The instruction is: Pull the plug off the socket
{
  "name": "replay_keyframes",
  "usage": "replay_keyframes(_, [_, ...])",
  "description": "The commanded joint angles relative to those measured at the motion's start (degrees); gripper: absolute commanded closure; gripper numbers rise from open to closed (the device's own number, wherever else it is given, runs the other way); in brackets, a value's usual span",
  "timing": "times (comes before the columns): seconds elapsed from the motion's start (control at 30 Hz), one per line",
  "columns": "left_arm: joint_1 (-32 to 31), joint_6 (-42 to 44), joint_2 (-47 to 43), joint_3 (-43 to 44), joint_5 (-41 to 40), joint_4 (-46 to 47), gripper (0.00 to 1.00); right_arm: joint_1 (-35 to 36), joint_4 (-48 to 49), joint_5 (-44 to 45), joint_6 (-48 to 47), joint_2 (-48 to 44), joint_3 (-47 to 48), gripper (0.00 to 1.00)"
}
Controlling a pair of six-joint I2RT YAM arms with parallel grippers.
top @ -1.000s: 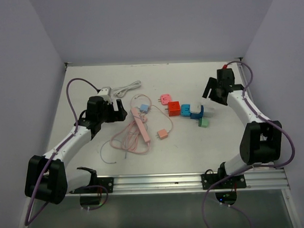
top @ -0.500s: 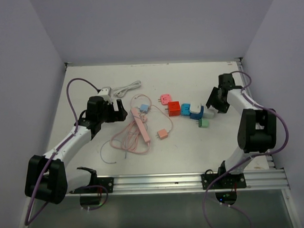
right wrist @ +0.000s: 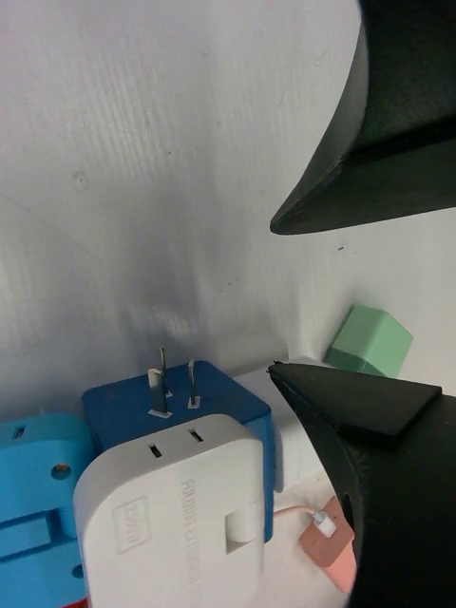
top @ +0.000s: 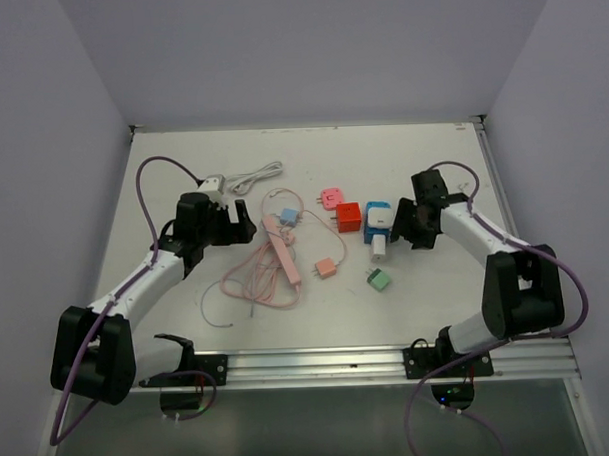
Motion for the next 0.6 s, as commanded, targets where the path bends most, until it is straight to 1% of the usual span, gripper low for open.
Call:
replay_keyframes(0.0, [-0.48,1.4,0.12,0.08,0.95,2.97,0.02,-0.6,3.82,0.52,1.81,-5.34,-2.83,0.39])
replay_keyframes(0.1, [-0.75,1.23,0.12,-0.18,0.95,3.06,0.02,-0.51,7.16,-0.18,1.11,-9.46,-4.86,0.39])
replay_keyframes(0.17, [-0.92,1.23,0.12,-0.36,0.95,3.06,0.02,0.36,9.27,-0.27,1.11,-11.32,-5.65,0.37])
replay_keyframes(0.27, [-1.1,1.05,0.38,-0.36,0.95,2.97,0.02,2.55,10.85,-0.18,2.59,-14.23,-6.88,0.29])
replay_keyframes(0.3, [-1.27,0.96,0.38,-0.44,0.95,2.97,0.02,3.17,11.21,0.86,4.43,-15.45,-7.23,0.28])
replay_keyframes(0.33, [-1.36,0.87,0.38,-0.27,1.04,2.88,0.02,3.7,11.47,1.91,5.49,-15.98,-7.58,0.24])
replay_keyframes(0.4, [-1.63,0.78,0.3,-0.27,0.95,2.71,0.02,4.67,12.7,3.68,8.21,-17.65,-8.82,0.21])
replay_keyframes(0.43, [-1.71,0.78,0.29,-0.18,0.95,2.53,0.02,4.67,13.23,5.51,9.18,-17.83,-9.08,0.18])
replay_keyframes(0.57, [-2.5,0.96,-0.32,0.08,0.6,2.09,0.02,4.85,12.27,7.11,12.79,-16.08,-7.25,0.12])
